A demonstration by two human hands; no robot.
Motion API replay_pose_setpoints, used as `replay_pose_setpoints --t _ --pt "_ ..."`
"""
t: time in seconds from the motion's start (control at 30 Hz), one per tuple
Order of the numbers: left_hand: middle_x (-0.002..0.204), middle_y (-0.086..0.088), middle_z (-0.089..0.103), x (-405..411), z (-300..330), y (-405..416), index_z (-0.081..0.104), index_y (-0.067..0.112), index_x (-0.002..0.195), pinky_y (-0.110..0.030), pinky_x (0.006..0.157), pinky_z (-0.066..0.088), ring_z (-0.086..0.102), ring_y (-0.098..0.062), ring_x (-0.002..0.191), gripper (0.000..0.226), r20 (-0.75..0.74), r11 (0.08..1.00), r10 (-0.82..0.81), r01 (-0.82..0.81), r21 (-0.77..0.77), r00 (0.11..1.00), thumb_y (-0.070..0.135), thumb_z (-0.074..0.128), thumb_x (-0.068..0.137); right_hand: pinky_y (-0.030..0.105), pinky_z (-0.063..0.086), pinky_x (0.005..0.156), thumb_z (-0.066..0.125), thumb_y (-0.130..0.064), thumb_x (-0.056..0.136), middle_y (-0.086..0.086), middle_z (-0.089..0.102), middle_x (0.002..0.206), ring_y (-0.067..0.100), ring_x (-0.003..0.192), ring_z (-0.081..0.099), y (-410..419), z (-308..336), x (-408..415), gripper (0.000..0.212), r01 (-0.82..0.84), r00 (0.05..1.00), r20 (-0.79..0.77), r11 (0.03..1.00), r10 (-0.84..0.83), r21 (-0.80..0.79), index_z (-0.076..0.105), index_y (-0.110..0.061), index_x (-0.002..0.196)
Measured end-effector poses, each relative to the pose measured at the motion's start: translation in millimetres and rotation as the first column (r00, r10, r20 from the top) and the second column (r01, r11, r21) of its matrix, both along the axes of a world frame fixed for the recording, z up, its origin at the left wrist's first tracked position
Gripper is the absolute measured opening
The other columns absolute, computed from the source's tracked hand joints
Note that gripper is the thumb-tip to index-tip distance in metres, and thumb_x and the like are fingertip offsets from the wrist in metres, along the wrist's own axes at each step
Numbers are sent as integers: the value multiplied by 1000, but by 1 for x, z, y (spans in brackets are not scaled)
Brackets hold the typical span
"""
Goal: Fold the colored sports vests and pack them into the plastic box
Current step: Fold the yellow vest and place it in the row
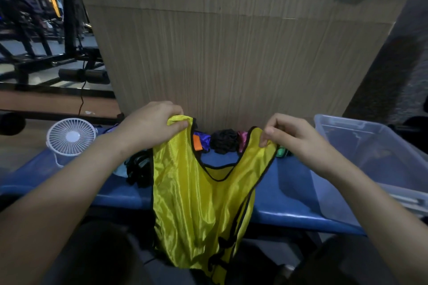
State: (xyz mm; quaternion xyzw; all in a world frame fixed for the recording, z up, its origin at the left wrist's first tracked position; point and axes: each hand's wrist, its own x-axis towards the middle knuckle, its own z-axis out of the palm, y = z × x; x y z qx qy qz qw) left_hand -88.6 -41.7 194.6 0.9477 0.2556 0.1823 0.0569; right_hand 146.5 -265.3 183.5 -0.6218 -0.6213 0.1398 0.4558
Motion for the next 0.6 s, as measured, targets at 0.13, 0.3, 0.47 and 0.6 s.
replay_pose_setpoints --t 0.13,0.3,0.47,0.6 --pt "94 3 59 -1 1 -2 64 25 95 -42 83 49 56 -20 93 22 1 1000 -7 7 -11 1000 46 56 96 38 46 67 80 -32 79 6 59 74 15 68 54 8 -4 0 30 183 966 183 983 -184 21 54 -17 79" --pt "88 7 61 -4 2 -5 67 27 90 -39 79 49 59 -19 89 21 37 998 -28 30 -46 999 47 60 94 23 41 83 73 2 82 -15 46 103 4 96 49 11 -9 2 37 237 882 426 971 -200 -36 52 -25 95" --pt "96 5 67 -13 7 -1 69 32 93 -43 82 52 61 -20 93 26 43 998 16 -13 -69 999 53 55 95 17 33 89 71 5 82 -7 54 122 4 112 49 5 -3 15 52 377 853 437 916 -285 -138 54 -22 123" --pt "101 5 68 -16 12 0 70 32 96 -45 85 52 61 -20 99 14 103 997 50 -44 -60 993 43 61 95 32 45 82 66 5 85 4 64 120 23 113 59 0 -2 23 49 484 796 496 857 -346 -179 54 -25 122"
